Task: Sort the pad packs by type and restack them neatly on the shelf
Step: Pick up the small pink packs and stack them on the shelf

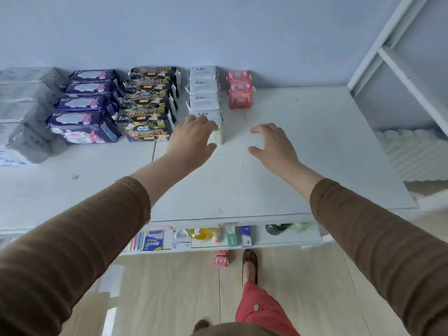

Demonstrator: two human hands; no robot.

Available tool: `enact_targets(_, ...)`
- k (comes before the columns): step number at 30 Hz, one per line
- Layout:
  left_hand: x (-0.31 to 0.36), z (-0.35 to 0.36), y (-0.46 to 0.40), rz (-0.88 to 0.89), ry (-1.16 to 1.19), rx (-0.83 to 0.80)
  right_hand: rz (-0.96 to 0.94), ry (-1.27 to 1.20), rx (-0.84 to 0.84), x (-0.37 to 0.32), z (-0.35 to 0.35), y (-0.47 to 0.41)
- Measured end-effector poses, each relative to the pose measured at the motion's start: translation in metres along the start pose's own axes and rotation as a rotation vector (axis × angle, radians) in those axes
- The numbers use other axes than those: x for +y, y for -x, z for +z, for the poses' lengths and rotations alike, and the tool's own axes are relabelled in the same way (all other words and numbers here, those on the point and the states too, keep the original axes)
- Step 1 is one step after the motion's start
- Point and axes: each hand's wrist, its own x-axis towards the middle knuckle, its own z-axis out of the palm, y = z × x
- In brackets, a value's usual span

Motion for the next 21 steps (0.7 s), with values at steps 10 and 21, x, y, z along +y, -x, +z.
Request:
enact_targets(10, 0.016, 0.022, 0.175, 0.016, 0.163, -0.107, -0.053, 0.058, 0.020, -0.039, 0.046, 0.183)
enact_targets(21, 0.047, 0.129, 0.308, -0.039, 0.235, -0.260, -0.025, 0.010, -0.103, 0.015, 0.146, 0.305)
